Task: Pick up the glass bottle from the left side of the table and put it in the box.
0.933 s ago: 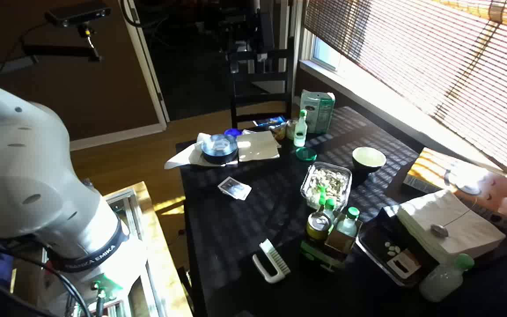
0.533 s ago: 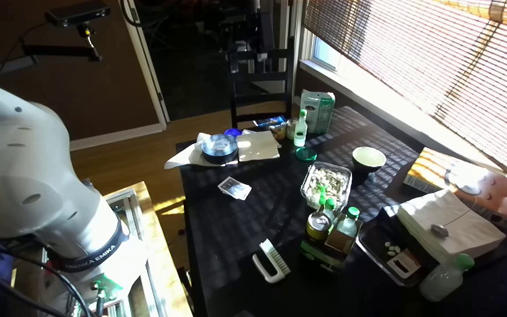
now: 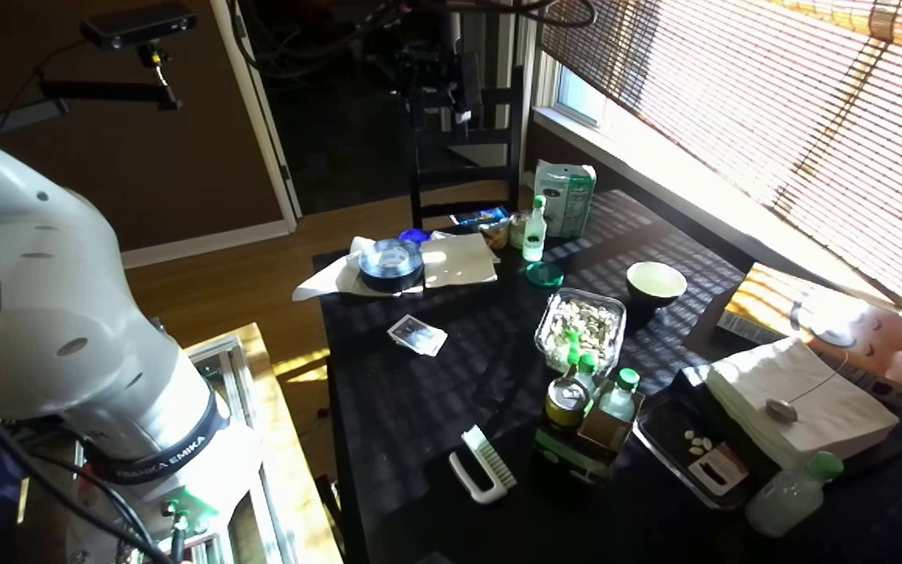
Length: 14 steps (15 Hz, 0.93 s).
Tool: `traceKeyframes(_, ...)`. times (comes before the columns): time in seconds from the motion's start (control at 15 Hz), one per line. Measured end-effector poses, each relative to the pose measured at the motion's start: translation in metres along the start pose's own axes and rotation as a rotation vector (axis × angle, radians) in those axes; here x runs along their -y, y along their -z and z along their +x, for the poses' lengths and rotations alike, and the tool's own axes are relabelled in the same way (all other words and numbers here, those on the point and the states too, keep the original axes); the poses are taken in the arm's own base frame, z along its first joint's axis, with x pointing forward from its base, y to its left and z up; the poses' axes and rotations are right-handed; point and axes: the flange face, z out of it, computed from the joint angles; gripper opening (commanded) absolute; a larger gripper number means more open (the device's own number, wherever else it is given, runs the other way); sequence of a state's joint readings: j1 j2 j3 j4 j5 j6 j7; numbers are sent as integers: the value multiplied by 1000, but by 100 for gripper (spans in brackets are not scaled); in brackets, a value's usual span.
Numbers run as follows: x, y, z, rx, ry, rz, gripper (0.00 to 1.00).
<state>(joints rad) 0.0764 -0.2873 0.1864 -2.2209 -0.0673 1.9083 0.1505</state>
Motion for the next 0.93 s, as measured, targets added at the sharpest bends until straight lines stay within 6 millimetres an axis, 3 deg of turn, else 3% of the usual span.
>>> traceKeyframes(0.27, 37, -45, 46, -95, -61, 50, 100)
traceKeyframes(0.53, 49, -88, 102, -150, -176, 43, 100)
traceKeyframes(0.73, 55, -104, 137, -138, -204, 45, 100)
traceKeyframes(0.93, 59, -105, 148, -134, -203, 47, 100)
